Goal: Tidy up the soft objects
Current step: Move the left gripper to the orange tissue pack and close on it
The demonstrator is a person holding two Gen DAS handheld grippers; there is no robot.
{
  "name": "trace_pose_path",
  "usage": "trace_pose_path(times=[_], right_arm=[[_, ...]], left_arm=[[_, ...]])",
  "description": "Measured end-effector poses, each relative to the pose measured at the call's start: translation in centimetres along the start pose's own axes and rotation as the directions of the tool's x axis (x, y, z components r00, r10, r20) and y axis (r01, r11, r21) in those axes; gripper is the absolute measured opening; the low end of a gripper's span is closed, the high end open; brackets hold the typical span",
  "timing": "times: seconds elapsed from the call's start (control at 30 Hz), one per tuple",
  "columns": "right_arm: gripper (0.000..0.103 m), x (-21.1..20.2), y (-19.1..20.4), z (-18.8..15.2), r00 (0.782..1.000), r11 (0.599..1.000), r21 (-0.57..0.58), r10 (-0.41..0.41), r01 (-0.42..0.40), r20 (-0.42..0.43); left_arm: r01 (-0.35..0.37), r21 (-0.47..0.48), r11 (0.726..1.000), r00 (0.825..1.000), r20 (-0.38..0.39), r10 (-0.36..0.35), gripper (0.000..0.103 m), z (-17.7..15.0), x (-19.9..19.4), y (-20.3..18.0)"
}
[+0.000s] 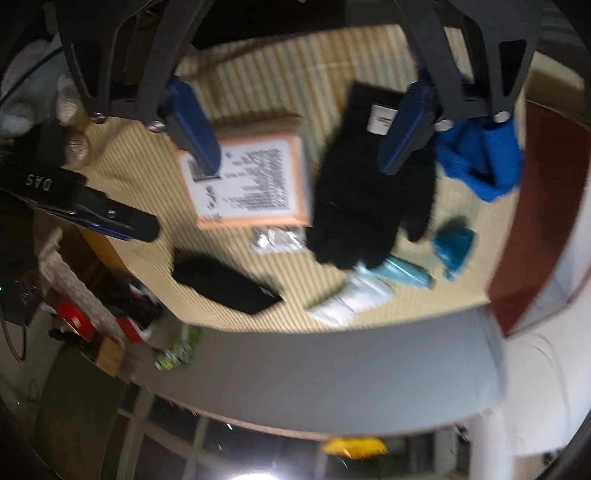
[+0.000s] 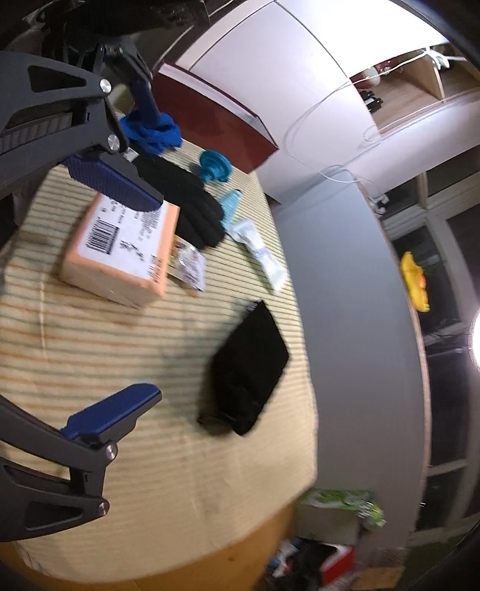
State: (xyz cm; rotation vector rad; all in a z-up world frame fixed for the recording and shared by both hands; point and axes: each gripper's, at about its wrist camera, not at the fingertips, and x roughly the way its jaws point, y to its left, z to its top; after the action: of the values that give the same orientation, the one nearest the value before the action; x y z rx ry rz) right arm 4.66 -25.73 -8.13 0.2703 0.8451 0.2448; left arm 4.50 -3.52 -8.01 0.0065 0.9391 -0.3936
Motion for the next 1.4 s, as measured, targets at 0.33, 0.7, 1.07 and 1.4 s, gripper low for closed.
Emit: trace_pose_path(times=[0.33, 0.7, 1.07, 1.4], right_arm=[[0.063, 3.5, -0.6, -0.3, 0.978, 0.992, 0.082, 0.11, -0.097, -0.177], [0.046, 5.7, -0.5, -0.3, 0.944, 0.98, 0.141, 0.177, -0.142, -0.278], [0.04, 6.5, 0.0, -0.5, 0.933, 0.979, 0.138, 0.185, -0.149, -0.309], [0.036, 6.8, -0.3, -0.6, 0.922, 0.982, 0.127, 0.177, -0.14, -0.346]], left_arm=[[0.075, -0.038, 0.996, 0.983, -0.164, -0.08, 0.057, 0.3, 3.1, 0.6], [0.128, -0.065, 0.99, 0.966, -0.219, -0.139, 0.057, 1.0, 4.8, 1.0], [0.172, -0.044, 0.984, 0.952, -0.248, -0.178, 0.05, 1.2, 5.2, 0.5], [0.177, -0.016, 0.984, 0.946, -0.273, -0.175, 0.054, 1.1, 5.6, 0.5]])
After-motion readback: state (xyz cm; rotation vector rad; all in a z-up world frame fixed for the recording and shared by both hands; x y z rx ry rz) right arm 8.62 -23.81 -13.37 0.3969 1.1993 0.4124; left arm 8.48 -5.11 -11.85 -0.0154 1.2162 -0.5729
